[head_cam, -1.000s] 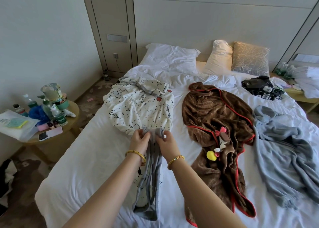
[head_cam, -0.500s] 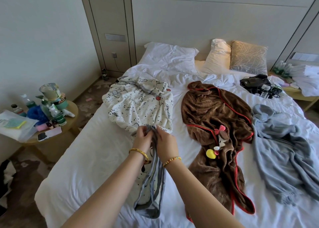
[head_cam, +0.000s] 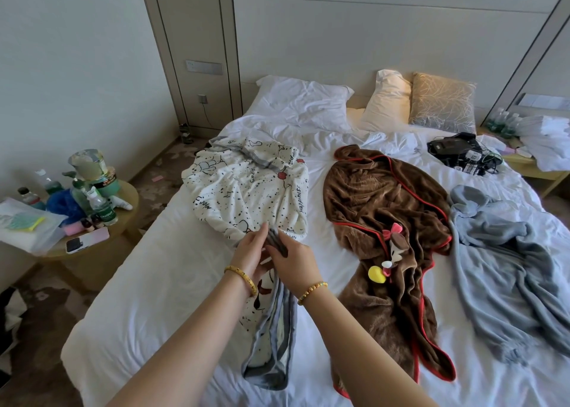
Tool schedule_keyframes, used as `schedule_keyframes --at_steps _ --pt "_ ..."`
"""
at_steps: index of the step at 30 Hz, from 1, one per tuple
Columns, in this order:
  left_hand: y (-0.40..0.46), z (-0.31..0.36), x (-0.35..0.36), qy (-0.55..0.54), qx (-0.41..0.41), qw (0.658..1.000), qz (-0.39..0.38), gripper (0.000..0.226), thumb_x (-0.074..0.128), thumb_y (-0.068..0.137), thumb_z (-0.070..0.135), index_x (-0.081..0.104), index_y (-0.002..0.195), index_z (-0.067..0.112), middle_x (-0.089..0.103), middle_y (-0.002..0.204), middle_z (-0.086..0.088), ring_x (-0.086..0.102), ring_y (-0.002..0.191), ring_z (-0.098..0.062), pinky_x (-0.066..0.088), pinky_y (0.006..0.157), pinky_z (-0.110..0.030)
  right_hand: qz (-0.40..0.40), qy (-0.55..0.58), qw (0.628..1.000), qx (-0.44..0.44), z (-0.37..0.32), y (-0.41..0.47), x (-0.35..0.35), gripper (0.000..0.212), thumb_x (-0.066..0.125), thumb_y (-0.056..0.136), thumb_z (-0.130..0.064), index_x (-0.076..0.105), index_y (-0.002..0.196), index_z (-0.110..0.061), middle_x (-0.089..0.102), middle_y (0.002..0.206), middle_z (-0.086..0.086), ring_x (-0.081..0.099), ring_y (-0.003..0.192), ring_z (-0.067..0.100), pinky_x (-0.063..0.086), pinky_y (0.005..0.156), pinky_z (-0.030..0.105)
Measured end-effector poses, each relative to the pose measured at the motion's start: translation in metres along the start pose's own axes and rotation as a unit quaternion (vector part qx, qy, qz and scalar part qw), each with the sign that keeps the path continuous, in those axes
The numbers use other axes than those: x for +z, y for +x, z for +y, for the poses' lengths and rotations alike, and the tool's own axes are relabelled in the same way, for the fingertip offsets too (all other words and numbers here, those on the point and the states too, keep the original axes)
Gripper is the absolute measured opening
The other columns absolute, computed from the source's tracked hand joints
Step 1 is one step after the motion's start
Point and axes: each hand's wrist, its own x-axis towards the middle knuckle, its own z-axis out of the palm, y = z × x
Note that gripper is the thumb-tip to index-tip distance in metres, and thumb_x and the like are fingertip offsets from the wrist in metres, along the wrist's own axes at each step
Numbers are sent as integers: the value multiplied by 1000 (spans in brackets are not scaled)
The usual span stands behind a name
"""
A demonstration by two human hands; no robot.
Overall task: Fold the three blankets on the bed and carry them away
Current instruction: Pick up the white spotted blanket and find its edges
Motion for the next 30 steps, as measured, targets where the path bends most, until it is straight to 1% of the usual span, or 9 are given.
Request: schedule_keyframes --at_steps 5,8,10,13,15,20,24,27,30 --pt "1 2 1 36 -16 999 35 19 45 95 25 57 88 13 64 86 -12 65 75 -22 53 53 -29 10 12 1000 8 4 -2 3 17 48 93 -19 56 78 -21 57 65 -7 48 57 4 36 52 12" --pt "-1 2 -1 99 25 995 17 18 43 96 20 56 88 11 62 87 -12 64 78 -23 54 62 -33 30 34 998 47 8 0 2 29 47 94 -19 53 66 -20 49 55 -7 41 51 7 33 47 13" --pt "-2 1 -3 202 80 976 13 18 43 97 23 53 89 11 59 85 -12 60 76 -23 52 69 -32 68 64 992 86 8 5 0 29 46 95 -17 55 67 -16 46 53 -5 37 48 9 29 46 17" --pt "-4 0 -5 340 169 925 9 22 42 97 29 47 77 21 44 69 2 42 59 -11 36 53 -14 120 63 986 103 6 12 -7 31 45 94 -16 51 65 -10 42 50 -1 35 47 11 26 45 23" --pt "-5 0 -2 351 193 916 -8 22 42 97 27 48 78 20 43 68 6 41 58 -9 34 51 -12 109 59 988 88 2 14 -8 29 45 94 -15 53 67 -7 41 50 -2 35 46 11 26 45 22" --pt "-4 5 1 317 200 927 -11 19 43 97 21 53 93 6 53 78 -5 50 73 -17 42 66 -29 82 26 996 32 -6 7 1 25 45 95 -16 49 71 -19 43 52 -11 39 47 2 32 45 12" --pt "-2 6 -1 312 181 933 -14 15 43 97 19 52 87 12 53 78 -6 52 77 -19 48 73 -39 73 23 997 14 -6 7 -1 23 43 96 -14 51 74 -18 44 53 -11 39 48 2 34 46 11" --pt "-1 9 -1 323 171 931 -20 23 42 97 20 52 77 23 55 75 0 54 76 -17 46 72 -32 29 43 998 30 -5 9 -2 17 42 95 -15 56 87 -10 50 60 -6 43 52 7 34 48 15" --pt "-2 12 -1 289 145 945 -52 30 41 96 14 59 76 27 62 79 3 60 81 -16 50 78 -32 -1 76 997 34 -6 7 0 6 45 89 -11 50 93 -10 56 75 0 50 64 14 40 58 24"
